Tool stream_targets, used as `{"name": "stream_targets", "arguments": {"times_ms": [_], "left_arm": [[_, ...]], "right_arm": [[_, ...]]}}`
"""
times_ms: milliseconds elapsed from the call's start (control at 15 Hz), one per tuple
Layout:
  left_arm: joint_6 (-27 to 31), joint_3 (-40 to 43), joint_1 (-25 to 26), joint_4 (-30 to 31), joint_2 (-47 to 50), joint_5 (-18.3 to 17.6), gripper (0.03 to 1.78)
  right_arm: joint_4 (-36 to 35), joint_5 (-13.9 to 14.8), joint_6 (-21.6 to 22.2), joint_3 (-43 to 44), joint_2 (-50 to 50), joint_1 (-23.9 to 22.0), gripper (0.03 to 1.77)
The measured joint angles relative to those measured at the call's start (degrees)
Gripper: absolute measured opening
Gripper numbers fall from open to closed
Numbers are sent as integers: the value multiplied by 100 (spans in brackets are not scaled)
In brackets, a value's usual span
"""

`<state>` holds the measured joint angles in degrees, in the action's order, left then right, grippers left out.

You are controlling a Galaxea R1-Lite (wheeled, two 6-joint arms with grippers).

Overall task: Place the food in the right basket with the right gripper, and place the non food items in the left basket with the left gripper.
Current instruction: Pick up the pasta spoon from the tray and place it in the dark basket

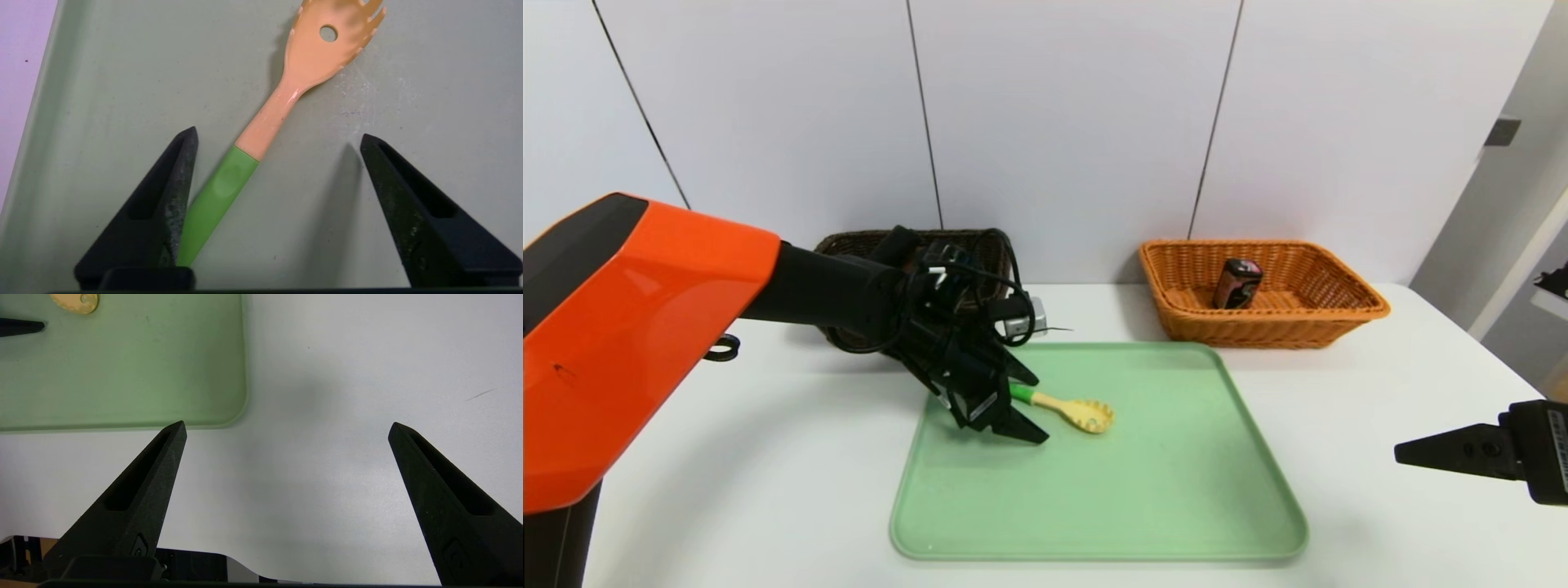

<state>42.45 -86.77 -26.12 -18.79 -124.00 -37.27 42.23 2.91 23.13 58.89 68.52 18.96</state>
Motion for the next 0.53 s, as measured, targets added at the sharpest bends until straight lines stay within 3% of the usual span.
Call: {"name": "stream_targets", "arguments": {"times_ms": [333,400,467,533], "left_arm": [[18,52,11,-10,11,-13,73],[20,65,11,-12,13,-20,26],[20,72,9,-12,18,-22,13],[20,83,11,-15,30,-22,13]], "right_arm": [[-1,2,0,0,-17,0,171],[-1,2,-4,0,-30,0,171],[-1,-2,-4,0,-44,0,171],[0,-2,-4,0,-56,0,171]]}}
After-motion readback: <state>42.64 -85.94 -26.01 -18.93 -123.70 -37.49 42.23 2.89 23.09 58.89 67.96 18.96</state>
